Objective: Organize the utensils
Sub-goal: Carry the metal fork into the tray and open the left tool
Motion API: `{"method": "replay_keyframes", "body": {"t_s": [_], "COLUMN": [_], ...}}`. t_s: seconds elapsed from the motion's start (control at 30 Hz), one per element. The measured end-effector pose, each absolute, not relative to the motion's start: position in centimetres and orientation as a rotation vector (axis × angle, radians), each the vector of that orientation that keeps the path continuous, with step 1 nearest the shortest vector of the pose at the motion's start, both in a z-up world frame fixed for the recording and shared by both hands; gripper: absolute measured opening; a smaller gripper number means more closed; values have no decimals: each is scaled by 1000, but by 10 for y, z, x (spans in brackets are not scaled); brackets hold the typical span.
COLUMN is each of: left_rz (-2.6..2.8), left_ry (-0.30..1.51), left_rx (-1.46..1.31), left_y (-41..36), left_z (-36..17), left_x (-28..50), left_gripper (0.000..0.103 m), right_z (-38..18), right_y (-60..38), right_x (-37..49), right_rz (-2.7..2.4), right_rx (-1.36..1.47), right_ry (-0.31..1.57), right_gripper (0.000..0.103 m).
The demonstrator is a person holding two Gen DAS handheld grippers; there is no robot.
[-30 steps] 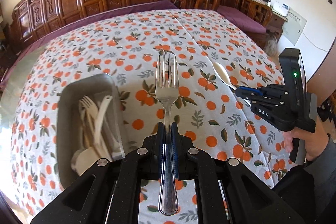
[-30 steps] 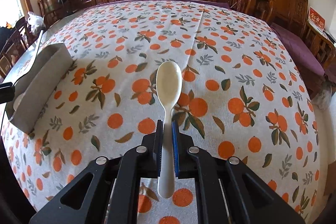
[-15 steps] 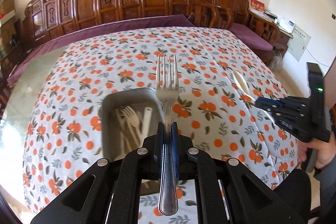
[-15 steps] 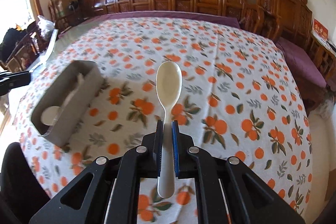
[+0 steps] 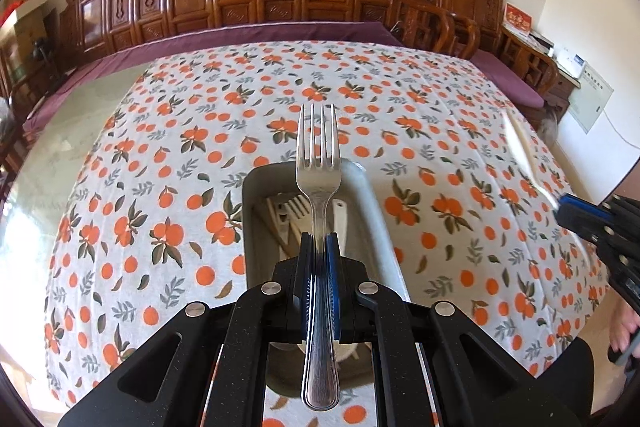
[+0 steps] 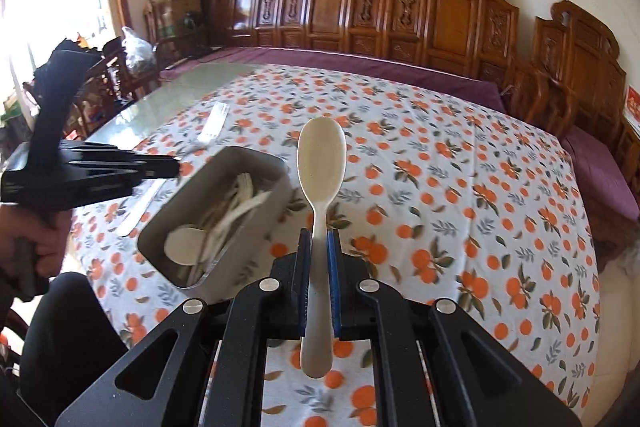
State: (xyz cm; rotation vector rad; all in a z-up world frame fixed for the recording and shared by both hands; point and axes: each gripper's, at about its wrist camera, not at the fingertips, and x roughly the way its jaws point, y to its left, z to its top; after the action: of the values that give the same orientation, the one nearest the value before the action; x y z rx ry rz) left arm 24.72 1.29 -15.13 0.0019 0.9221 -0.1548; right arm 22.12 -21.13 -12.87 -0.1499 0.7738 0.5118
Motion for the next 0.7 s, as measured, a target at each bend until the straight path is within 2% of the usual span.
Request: {"method": "replay_keyframes", "body": {"t_s": [0.47, 0.7], "left_rz": [-119, -113], "left_ry": [1043, 1087], "left_rx": [5, -3], "left_y": [20, 25], "left_z": [-212, -226], "left_x": [279, 284], "left_gripper": [6, 6], "right_z": [-145, -152], "right_y": [-191, -185], "right_x": [221, 225], "right_rz": [543, 557], "right_rx": [-136, -134], "right_ry": [812, 827], "right_gripper": [10, 10]}}
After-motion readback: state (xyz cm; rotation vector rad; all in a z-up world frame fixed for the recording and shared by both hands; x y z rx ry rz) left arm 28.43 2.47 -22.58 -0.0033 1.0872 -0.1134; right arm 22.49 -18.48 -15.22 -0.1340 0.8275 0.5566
